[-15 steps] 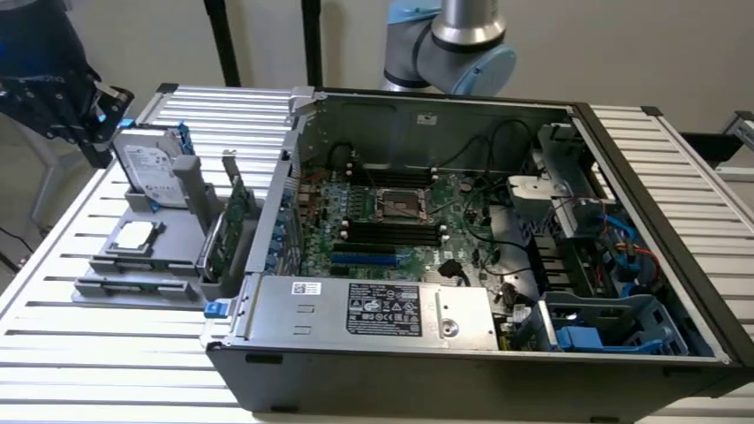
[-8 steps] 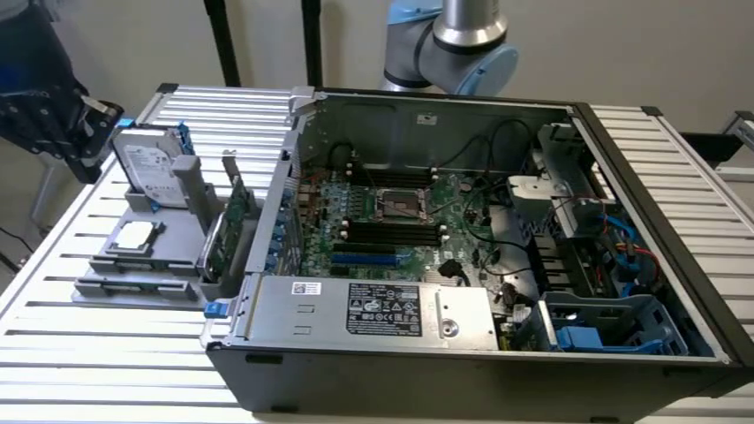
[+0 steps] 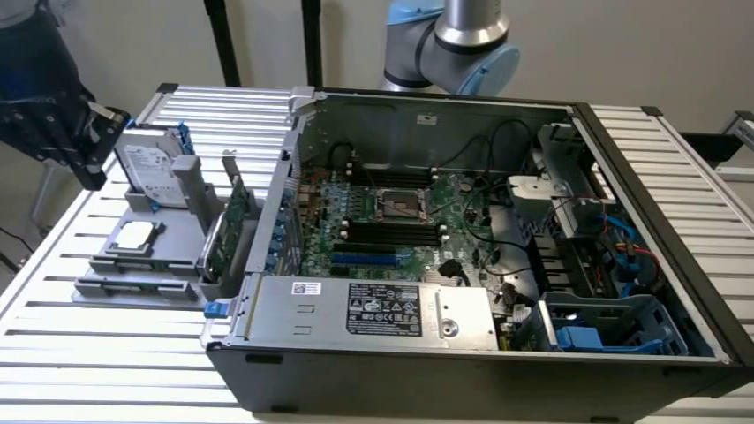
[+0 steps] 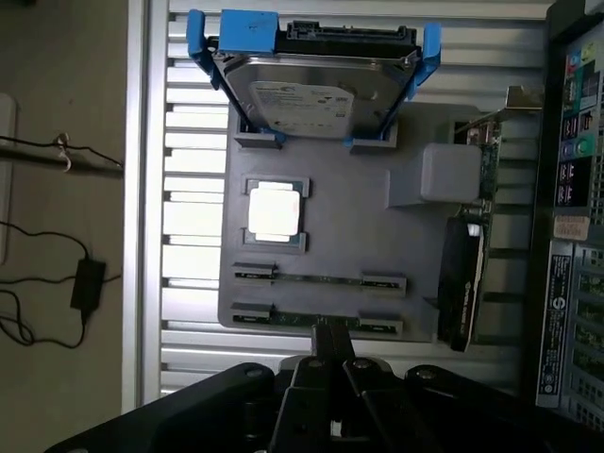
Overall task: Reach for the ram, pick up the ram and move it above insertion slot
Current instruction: 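Reach for the ram, then pick up the ram and move it above insertion slot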
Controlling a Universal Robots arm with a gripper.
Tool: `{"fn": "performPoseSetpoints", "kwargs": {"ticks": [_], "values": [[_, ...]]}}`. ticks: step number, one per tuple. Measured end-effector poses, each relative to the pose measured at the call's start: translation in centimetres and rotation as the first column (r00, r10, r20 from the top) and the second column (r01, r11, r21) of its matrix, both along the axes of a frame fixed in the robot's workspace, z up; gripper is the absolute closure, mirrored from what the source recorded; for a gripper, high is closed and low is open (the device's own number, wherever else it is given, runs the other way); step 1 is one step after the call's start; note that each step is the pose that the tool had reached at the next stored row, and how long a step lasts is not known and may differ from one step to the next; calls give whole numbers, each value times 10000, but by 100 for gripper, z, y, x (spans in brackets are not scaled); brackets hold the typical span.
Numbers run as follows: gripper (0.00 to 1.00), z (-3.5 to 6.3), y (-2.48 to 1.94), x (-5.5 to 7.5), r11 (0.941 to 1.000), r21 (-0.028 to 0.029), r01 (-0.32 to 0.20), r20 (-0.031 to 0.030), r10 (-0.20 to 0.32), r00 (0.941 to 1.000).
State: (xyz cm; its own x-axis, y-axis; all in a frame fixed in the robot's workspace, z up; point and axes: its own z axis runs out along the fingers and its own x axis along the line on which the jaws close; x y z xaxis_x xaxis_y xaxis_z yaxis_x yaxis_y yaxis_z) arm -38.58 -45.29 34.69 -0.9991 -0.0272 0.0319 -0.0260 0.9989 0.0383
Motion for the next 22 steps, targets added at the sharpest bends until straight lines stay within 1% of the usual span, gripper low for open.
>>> {"fn": "performPoseSetpoints", "kwargs": {"ticks": [5,6,9,12,14,17,20,22], "values": [[89,-1,-1,0,10000,2,-4,-2,4,10000],[89,-1,-1,0,9999,1,-111,-3,111,9999],[89,-3,-2,0,9979,2,-655,-2,655,9979],[89,-5,-2,0,9929,1,-1193,-2,1193,9929],[89,-7,-1,0,9879,1,-1548,-3,1548,9879],[89,-11,-1,0,9780,2,-2085,-1,2085,9780],[89,-15,-1,0,9652,1,-2614,-3,2614,9652],[89,-23,-1,1,9547,0,-2976,-4,2976,9547]]}}
